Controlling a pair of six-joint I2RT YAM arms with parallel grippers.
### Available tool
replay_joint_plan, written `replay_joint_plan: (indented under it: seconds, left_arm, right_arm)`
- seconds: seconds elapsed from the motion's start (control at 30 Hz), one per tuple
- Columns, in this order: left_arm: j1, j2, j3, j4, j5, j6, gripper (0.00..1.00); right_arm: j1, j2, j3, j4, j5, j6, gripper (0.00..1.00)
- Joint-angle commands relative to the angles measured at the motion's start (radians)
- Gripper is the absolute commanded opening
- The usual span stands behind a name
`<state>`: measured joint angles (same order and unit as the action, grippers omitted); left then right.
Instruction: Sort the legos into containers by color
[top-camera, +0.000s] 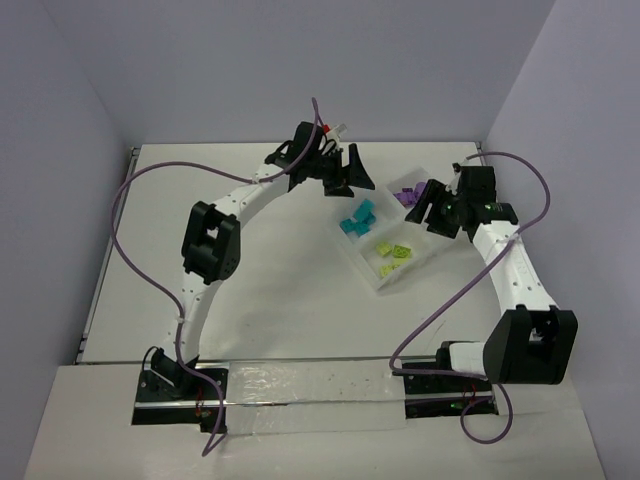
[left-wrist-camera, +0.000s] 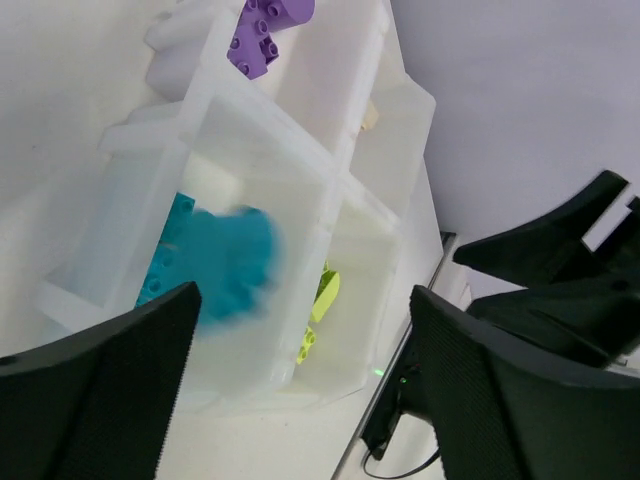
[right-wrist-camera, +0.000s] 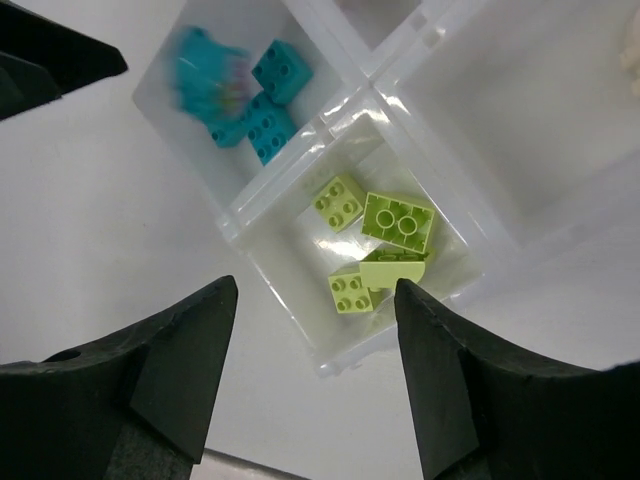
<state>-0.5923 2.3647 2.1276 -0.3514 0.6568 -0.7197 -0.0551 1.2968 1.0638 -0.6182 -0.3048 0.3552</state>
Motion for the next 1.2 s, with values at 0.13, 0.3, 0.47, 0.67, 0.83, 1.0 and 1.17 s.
replay_joint_plan:
  seconds: [0.13,0.3,0.47,0.67,0.83,1.0,1.17]
  left_arm:
    - [-0.014,-0.074,0.011,-0.035,-0.066,0.029,0.99]
    - [-0.011,-0.247,-0.056,-0.084,-0.164,0.121,0.99]
    - [0.010,-0.395,-0.114,-0.146,-0.234,0.228,0.99]
    - [0.058,-0.597,-0.264,-0.150,-0.302,0.296,0.99]
    - [0.101,-0.747,-0.345,-0.167,-0.358,0.310,0.99]
    - [0.129,-0.831,-0.410,-0.190,-0.385,0.305,0.99]
    - [0.135,-0.875,-0.445,-0.184,-0.399,0.288,0.99]
  right_arm:
    - [-0.003,-0.096,0.058,0.007,0.129,0.030,0.73]
    - [-0.005,-0.135,0.049,0.032,0.213,0.058,0.78]
    - [-0.005,-0.202,0.028,0.085,0.235,0.061,0.86]
    - [-0.003,-0.255,0.022,0.101,0.263,0.039,0.88]
    - [-0.003,-0.285,0.016,0.140,0.273,0.039,0.88]
    - [-0.003,-0.296,0.012,0.155,0.272,0.042,0.88]
    - [-0.005,-0.317,0.002,0.163,0.280,0.047,0.88]
